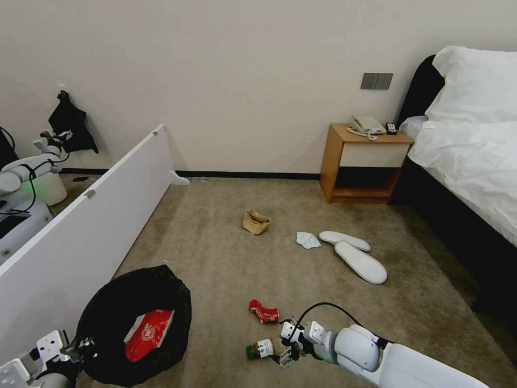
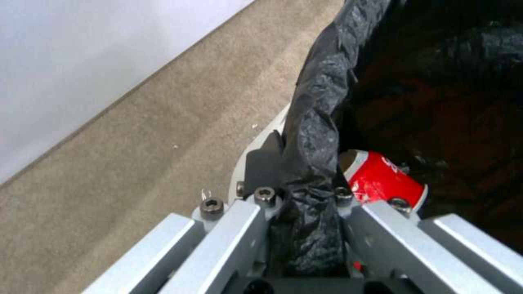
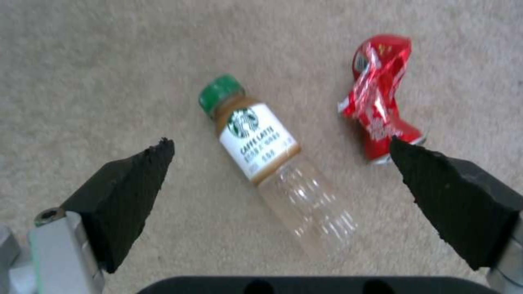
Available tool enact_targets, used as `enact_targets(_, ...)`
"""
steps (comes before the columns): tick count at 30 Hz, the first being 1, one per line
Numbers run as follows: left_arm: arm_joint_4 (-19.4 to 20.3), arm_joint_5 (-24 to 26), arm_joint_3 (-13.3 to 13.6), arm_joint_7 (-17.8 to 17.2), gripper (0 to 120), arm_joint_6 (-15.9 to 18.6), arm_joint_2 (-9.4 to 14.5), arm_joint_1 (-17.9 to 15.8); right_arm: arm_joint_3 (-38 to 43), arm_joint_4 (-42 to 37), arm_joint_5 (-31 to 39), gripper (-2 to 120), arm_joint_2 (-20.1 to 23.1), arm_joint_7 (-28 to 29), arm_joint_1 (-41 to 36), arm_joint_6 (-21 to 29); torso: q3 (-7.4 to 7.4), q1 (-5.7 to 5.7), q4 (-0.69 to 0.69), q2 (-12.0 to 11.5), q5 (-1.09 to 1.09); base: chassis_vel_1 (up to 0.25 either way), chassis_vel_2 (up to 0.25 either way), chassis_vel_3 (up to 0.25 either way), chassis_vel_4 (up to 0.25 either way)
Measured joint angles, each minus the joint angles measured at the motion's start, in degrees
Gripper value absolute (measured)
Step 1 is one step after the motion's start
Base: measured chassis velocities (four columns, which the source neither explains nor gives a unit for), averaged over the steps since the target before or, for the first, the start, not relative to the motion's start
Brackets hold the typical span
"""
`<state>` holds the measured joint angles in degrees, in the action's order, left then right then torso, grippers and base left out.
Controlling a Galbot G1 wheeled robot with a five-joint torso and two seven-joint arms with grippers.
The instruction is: Pick up the trash bin, then pick up the garbage from the floor and place it into the trash bin.
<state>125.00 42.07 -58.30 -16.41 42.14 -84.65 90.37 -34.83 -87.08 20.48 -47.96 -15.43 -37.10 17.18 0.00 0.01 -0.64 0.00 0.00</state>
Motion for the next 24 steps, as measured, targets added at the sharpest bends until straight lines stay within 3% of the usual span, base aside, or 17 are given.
enact_targets(24,-1.83,-0.94,0.32,0.34,2,0.0,-0.24,-0.5,-1.2,12.97,-2.29,99,-5.53,0.07,1.17,-5.74,0.0,0.0,0.0,0.0,0.0,0.0,0.0,0.0,0.0)
